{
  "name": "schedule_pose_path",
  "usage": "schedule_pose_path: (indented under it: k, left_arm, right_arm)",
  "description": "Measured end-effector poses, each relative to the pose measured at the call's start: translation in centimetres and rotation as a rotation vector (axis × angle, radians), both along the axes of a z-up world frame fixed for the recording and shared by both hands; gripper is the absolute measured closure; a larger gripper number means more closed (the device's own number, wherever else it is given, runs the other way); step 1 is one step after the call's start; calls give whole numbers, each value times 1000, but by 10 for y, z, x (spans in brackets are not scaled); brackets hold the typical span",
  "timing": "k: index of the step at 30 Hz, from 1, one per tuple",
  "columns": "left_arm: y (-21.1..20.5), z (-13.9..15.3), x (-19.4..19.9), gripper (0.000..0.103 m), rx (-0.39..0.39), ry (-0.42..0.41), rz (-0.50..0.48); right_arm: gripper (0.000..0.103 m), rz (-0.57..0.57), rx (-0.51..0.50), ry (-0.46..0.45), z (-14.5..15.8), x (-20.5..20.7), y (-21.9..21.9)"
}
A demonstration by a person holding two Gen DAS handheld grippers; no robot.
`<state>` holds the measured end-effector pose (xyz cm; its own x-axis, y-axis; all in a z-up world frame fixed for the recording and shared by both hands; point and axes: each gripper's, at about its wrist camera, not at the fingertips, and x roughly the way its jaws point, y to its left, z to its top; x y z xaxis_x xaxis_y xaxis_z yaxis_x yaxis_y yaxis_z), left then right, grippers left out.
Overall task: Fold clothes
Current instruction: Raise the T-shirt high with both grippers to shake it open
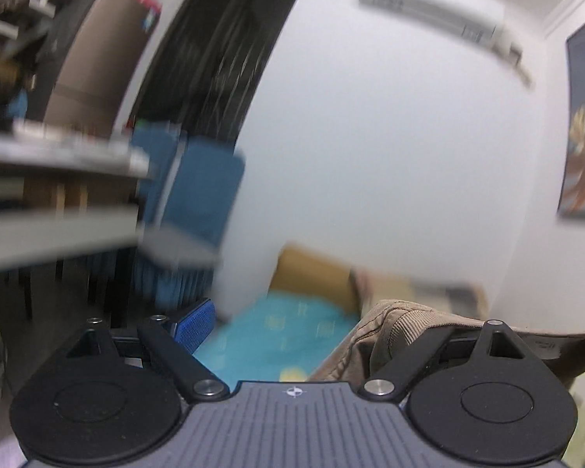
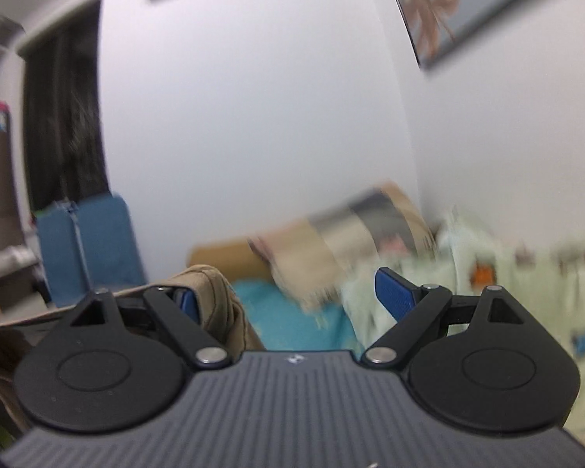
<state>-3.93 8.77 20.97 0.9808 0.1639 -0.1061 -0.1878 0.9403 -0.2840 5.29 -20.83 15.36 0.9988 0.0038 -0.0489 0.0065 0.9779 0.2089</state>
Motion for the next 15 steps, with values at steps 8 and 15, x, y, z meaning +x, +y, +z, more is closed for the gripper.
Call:
schedule_pose_path:
  k: [8,15]
  left_arm:
    - [-16,191,-47,7,115,-219,22]
    - [-43,294,-54,5,182,-303,22]
  right_arm:
    - [14,40,-17,-205,177,-47,-4]
    - [14,-19,-91,-311,270,-67,-11]
